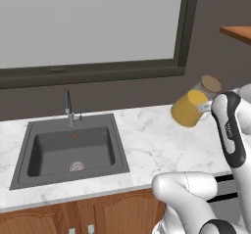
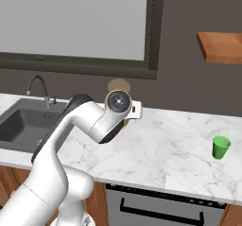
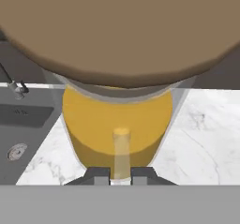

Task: Place the pitcher and cup on the dining counter for serving.

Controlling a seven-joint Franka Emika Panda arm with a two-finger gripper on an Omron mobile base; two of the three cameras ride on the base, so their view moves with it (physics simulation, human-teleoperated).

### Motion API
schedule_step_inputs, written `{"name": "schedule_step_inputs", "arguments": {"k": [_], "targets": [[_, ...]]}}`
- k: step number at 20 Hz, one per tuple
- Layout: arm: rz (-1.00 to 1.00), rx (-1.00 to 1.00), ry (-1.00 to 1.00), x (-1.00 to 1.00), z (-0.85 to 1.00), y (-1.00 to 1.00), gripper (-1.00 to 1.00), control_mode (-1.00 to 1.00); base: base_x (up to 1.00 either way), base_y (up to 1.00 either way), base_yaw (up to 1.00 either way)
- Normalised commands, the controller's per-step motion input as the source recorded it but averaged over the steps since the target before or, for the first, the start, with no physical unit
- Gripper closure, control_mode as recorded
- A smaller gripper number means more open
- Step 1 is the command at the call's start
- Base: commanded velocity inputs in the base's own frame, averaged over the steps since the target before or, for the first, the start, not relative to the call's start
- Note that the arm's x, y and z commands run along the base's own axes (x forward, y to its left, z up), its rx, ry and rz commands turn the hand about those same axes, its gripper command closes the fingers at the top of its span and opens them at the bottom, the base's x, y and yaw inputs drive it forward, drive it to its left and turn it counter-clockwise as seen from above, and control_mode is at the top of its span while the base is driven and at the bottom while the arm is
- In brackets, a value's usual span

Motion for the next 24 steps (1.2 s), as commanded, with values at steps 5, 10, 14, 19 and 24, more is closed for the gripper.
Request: {"name": "schedule_step_inputs", "arguments": {"k": [5, 10, 14, 19, 24], "targets": [[0.01, -0.02, -0.05, -0.05, 0.59, 0.19, 1.0, -1.0, 0.0, 0.0, 0.0], [0.11, -0.07, -0.1, -0.19, 0.04, 0.21, 1.0, -1.0, 0.0, 0.0, 0.0], [0.0, 0.0, 0.0, 0.0, 0.0, 0.0, 1.0, 1.0, -0.48, 0.33, 0.52], [0.0, 0.0, 0.0, 0.0, 0.0, 0.0, 1.0, 1.0, -0.35, 0.35, 0.93], [0.0, 0.0, 0.0, 0.0, 0.0, 0.0, 1.0, 1.0, -0.22, 0.08, 1.0]]}}
